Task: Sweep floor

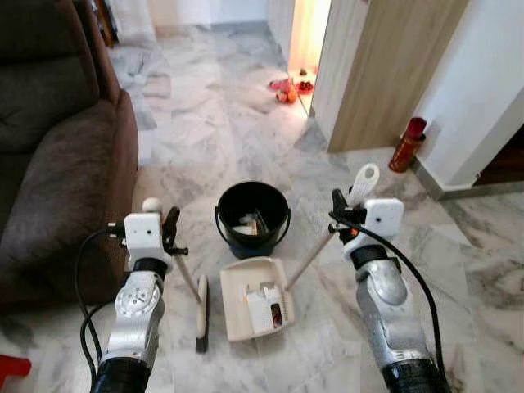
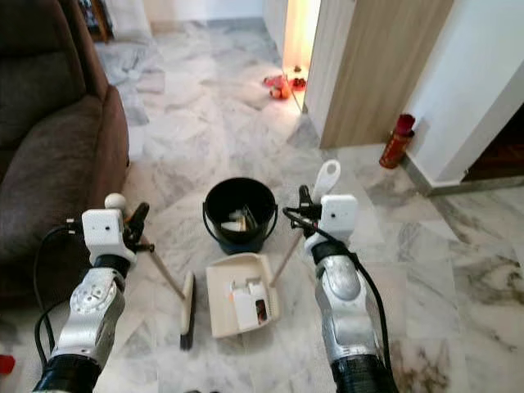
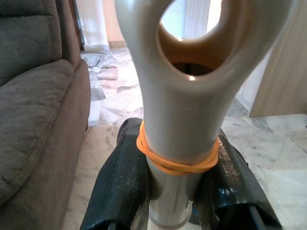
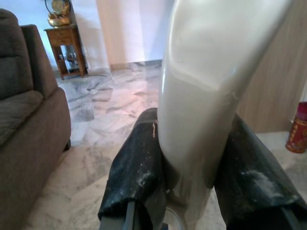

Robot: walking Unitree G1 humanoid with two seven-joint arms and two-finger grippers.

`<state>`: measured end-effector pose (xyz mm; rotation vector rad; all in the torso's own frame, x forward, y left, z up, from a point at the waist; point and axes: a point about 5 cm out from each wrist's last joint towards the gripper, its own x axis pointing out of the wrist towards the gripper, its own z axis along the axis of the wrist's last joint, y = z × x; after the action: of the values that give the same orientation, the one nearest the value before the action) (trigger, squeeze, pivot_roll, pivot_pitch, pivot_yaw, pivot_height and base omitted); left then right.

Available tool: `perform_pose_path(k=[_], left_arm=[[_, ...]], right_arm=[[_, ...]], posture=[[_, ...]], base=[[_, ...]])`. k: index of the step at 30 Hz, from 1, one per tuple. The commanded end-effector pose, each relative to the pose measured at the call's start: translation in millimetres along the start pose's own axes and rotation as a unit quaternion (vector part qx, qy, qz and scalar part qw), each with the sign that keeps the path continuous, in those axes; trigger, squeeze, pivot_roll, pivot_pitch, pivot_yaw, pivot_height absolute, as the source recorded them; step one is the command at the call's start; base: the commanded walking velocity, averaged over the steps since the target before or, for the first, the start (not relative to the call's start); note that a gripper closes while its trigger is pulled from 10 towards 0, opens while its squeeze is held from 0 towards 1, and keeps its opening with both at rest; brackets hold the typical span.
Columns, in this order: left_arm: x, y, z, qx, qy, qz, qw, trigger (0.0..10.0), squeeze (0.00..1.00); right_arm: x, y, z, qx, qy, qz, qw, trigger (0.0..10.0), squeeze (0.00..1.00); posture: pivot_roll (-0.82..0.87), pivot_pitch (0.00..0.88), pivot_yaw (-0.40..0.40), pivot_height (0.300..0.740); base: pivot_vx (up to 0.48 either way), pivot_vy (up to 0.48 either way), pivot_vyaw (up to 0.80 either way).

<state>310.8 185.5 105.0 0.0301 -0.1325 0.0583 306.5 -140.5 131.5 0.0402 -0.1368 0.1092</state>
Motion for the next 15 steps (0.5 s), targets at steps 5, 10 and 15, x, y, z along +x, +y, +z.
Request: perform_pose_path(k=[5,10,15], left_arm=[[4.0,-1.5,8.0,0.012,-0.018,-0.011,1.0,10.0,0.0],[4.3,-2.6,7.7,0.012,-0.017,-0.013,1.0,10.0,0.0],[4.4,-2.6,7.9,0.013,-0.018,-0.014,1.0,10.0,0.0]], right_arm=[[-5.3,6.6,43.7,-0.008,-0.06,0.012,0.998,10.0,0.0],[-1.5,13.8,78.9,-0.007,-0.106,0.014,0.994,10.0,0.0],[-1.6,18.2,89.7,-0.001,-0.117,0.021,0.993,10.0,0.0]], posture=[[0.04,0.089,0.008,0.74],[0.04,0.089,0.01,0.74],[0.05,0.09,0.01,0.74]], base=[[0.0,0.0,0.0],[0.0,0.0,0.0],[0.0,0.0,0.0]])
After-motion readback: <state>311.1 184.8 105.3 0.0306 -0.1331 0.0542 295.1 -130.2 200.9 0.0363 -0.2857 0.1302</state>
